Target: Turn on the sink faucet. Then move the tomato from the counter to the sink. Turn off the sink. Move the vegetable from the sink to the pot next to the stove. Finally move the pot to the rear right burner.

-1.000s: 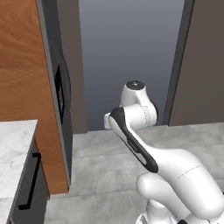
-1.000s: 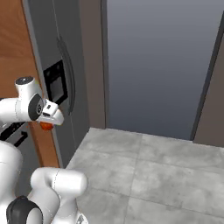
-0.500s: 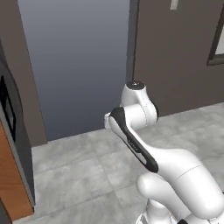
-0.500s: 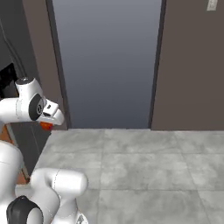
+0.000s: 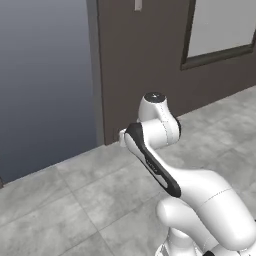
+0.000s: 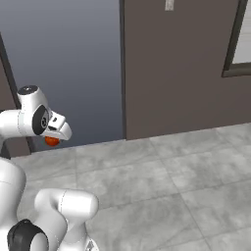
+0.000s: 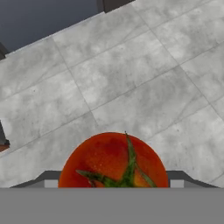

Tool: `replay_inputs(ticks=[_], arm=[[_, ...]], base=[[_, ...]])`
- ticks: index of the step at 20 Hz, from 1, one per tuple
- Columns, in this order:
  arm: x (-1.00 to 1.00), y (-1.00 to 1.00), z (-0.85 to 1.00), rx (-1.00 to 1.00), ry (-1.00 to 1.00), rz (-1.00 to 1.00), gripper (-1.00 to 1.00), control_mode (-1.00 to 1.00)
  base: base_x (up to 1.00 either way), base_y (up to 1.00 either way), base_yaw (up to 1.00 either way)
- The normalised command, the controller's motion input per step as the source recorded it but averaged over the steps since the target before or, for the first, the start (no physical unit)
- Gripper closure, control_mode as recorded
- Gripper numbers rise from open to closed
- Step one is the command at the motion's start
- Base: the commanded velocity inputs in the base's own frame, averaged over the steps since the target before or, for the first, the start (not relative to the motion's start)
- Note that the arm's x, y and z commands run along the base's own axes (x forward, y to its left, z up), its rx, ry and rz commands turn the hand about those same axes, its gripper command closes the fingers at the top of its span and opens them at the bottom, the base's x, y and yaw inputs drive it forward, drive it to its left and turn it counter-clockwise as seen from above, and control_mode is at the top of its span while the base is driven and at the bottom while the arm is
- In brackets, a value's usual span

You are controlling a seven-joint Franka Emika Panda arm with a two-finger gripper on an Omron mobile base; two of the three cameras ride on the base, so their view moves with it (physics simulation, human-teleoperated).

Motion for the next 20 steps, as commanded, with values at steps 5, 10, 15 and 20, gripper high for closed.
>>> replay_inputs(ticks=[5,10,15,20], arm=[[0.00,0.00,0.00,0.00,0.00,0.00,1.00,1.00],[0.00,0.00,0.00,0.00,0.00,0.00,1.00,1.00],[0.00,0.00,0.00,0.00,0.00,0.00,1.00,1.00],[0.00,0.00,0.00,0.00,0.00,0.00,1.00,1.00]], base=[[-0.01,-0.37,-0.45],[0.00,-0.28,-0.46],[0.00,-0.23,-0.45],[0.03,-0.12,-0.45]])
